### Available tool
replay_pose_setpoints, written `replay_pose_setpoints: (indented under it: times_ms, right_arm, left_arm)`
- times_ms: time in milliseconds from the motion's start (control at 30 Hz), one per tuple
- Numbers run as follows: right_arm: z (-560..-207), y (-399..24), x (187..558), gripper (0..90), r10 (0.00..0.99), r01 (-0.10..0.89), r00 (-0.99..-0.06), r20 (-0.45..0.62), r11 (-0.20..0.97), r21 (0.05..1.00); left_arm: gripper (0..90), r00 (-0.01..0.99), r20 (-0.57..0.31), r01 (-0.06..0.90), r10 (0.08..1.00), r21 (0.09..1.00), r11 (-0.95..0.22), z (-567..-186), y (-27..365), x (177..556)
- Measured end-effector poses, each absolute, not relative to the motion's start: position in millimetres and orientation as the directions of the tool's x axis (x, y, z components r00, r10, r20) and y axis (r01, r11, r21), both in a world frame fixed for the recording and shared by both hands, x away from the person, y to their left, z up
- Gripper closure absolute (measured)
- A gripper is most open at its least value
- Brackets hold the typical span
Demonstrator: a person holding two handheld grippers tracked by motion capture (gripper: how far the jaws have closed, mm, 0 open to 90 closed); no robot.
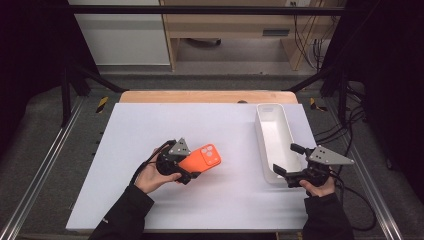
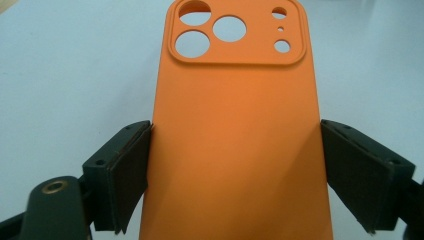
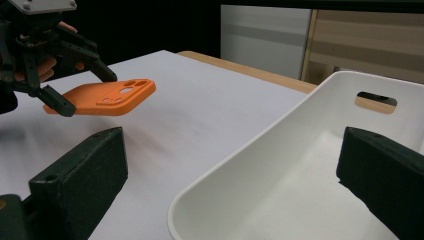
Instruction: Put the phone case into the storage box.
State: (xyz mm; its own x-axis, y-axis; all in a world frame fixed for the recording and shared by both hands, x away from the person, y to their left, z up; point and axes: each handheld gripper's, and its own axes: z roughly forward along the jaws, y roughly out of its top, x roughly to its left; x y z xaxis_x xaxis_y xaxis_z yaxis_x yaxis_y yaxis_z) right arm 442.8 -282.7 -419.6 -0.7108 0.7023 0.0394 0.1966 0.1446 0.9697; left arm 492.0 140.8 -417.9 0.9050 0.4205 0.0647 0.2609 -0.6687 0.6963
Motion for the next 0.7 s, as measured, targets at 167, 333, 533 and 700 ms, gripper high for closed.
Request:
replay_pose_setpoints:
  times_ms: [167, 333, 533, 700]
  right_arm:
    - [-417.7, -280.7, 441.7, 0.5, 0.695, 0.192, -0.718, 0.035, 0.150, 0.970]
    - [-414.9, -276.3, 440.4, 0.5, 0.681, 0.178, -0.732, 0.020, 0.162, 0.971]
    - [-412.9, -270.3, 439.3, 0.5, 0.661, 0.169, -0.750, 0.005, 0.184, 0.968]
    - [-410.6, -264.3, 437.7, 0.5, 0.641, 0.157, -0.768, -0.008, 0.200, 0.967]
  left_arm:
    - [15.6, 0.906, 0.070, 0.252, 0.417, 0.703, -0.665, -415.2, 144.2, 486.0]
    - [15.6, 0.909, 0.077, 0.241, 0.410, 0.704, -0.668, -413.4, 147.0, 479.2]
    - [15.6, 0.914, 0.079, 0.230, 0.399, 0.708, -0.667, -411.4, 147.7, 473.8]
    - [15.6, 0.922, 0.083, 0.212, 0.378, 0.707, -0.675, -410.4, 143.5, 469.4]
